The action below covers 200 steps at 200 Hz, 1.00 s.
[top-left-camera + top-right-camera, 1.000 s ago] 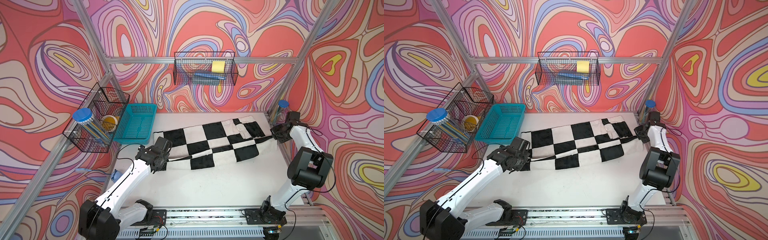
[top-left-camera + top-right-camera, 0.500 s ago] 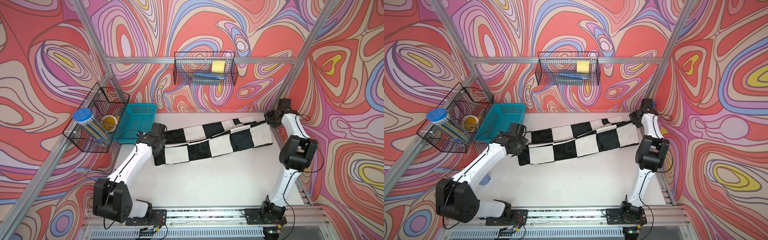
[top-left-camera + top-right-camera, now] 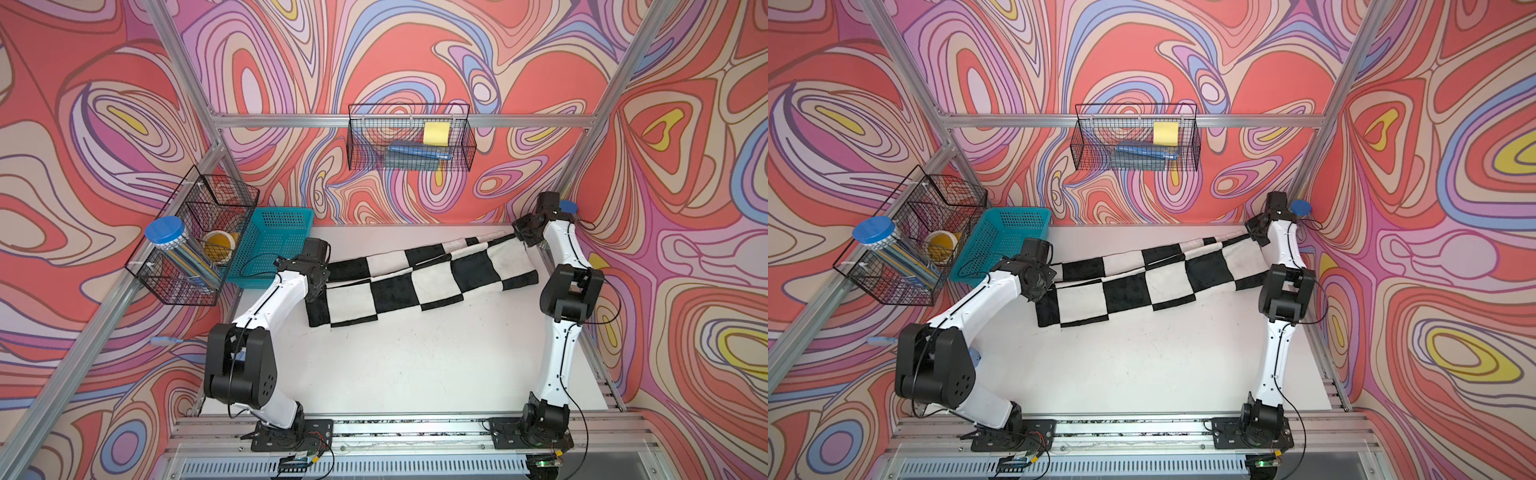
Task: Roll up the pillowcase
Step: Fold the pillowcase at the center of the board.
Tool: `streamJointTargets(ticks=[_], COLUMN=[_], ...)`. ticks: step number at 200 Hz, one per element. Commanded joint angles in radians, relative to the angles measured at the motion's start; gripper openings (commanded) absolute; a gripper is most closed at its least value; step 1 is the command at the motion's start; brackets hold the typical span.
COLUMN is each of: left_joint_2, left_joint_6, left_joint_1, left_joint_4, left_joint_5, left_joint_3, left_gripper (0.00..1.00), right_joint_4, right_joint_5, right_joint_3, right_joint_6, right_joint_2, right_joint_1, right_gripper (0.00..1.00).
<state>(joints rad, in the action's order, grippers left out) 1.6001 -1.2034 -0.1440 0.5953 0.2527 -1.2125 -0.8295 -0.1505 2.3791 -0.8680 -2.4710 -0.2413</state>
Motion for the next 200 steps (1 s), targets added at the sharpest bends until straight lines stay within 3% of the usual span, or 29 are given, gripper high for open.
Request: streamJointTargets(ticks=[1,21,47,103,200], left_joint_2=[0.047,0.101,0.16,0.184,0.285], left_joint_6=[0.029,0.042,0.047,0.027,0.034], left_joint_1=[0.011,0.011,0.011,0.032,0.044], left_joint_4=[-0.025,-0.037,-0.005,-0.008,-0.037], left_joint_5=[0.02,0.013,0.031,0.045,0.066], left_joint_3=[-0.057,-0.108,-0.179,-0.186,-0.252], left_gripper=[0.0,0.0,0.0,0.0,0.0], right_joint_4=[-0.004,-0.022,0.04,0.188,0.212], right_joint_5=[-0.003,-0.007,-0.033,-0.096,-0.135], right_joint_3=[0.109,0.187,0.175,0.11,0.133], right_joint_6=[-0.005,-0.014,-0.036,-0.098,-0.124], right_joint_2=[-0.063,-0.116,-0.134,-0.134,-0.213], right_joint_1=[0.001,0.0,0.001,0.002,0.0], right_gripper=[0.0,0.0,0.0,0.0,0.0])
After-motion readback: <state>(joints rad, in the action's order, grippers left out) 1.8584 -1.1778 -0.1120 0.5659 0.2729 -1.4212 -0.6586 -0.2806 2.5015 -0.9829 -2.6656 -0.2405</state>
